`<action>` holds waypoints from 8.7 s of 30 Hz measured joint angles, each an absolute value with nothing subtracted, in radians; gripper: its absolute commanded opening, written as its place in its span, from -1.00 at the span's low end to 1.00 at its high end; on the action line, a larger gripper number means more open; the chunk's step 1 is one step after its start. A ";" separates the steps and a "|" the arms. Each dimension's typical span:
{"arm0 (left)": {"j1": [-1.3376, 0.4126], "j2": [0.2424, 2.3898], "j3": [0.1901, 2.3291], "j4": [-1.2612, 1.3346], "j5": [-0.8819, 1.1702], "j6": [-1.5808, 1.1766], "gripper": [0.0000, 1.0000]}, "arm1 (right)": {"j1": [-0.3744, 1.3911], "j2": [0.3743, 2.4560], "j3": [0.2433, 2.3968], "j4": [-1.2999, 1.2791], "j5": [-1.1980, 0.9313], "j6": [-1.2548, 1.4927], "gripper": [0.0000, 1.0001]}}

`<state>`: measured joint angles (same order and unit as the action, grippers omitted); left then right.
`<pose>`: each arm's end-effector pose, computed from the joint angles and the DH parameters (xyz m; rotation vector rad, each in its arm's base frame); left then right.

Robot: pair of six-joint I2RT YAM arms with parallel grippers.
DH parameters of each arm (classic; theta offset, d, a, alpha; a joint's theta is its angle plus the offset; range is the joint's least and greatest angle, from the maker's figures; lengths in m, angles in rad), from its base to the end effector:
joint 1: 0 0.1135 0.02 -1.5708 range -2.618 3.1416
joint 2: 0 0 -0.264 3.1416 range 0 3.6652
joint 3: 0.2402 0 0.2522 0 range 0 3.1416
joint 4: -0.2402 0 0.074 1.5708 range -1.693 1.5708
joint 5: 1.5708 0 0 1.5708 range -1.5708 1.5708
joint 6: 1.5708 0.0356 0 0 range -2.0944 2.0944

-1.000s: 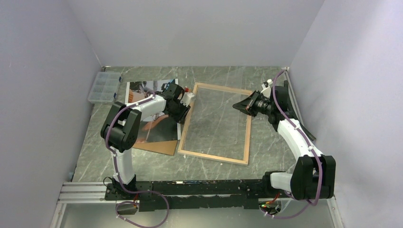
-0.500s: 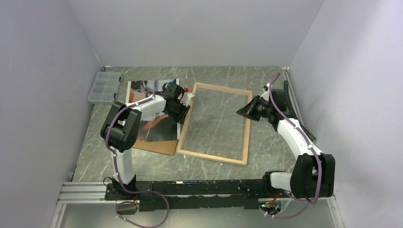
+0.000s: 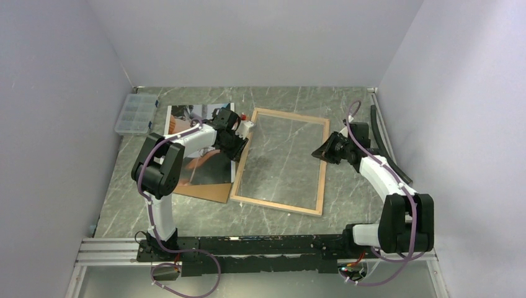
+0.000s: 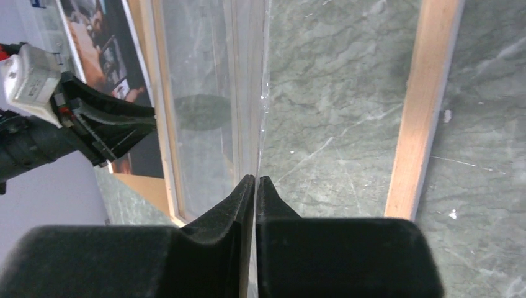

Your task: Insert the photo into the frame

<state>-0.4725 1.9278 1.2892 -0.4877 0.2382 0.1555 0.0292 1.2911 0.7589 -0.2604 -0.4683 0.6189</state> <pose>0.3447 -0.1856 0.1650 0.9069 2.5553 -0.4170 0.2623 0.0237 0.2193 0.4751 2.3758 0.8600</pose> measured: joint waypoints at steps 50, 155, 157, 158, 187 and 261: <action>-0.468 1.917 1.283 -0.505 0.257 0.157 -0.35 | 0.056 1.478 0.820 -0.365 -0.235 0.508 0.16; 0.349 1.848 1.214 -0.696 0.335 0.505 0.38 | 0.873 2.122 1.521 -0.426 -0.163 0.860 -0.11; 0.349 1.848 1.214 -0.696 0.335 0.505 0.37 | 0.873 2.122 1.507 -0.405 -0.186 0.880 -0.13; 0.349 1.848 1.214 -0.696 0.335 0.505 0.36 | 0.872 2.122 1.502 -0.398 -0.193 0.888 -0.15; 0.345 1.848 1.212 -0.697 0.336 0.512 0.29 | 0.866 2.003 1.326 -0.086 -0.368 1.065 -0.11; 0.263 1.727 1.423 -0.977 0.431 0.434 0.79 | 1.008 1.972 1.839 -1.450 0.321 0.513 -1.00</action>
